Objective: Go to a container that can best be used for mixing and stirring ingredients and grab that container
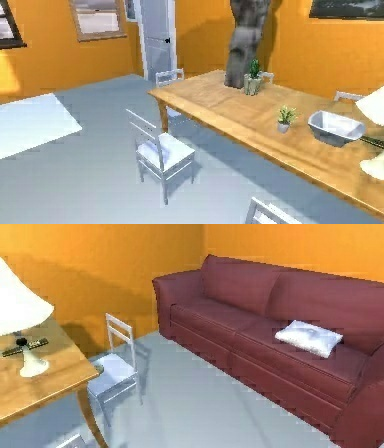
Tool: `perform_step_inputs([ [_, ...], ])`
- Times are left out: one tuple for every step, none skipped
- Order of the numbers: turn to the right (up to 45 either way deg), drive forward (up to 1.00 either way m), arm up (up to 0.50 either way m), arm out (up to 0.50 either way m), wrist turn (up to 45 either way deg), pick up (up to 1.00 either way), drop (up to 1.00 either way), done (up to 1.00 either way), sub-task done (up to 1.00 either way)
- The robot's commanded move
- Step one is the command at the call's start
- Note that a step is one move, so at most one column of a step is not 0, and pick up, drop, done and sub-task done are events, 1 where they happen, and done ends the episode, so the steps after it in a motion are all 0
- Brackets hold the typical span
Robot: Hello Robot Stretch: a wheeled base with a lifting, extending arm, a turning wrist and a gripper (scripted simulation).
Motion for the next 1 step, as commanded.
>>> perform_step_inputs([
  [45.0,0.00,0.00,0.00,0.0,0.00,0.00,0.00,0.00],
])
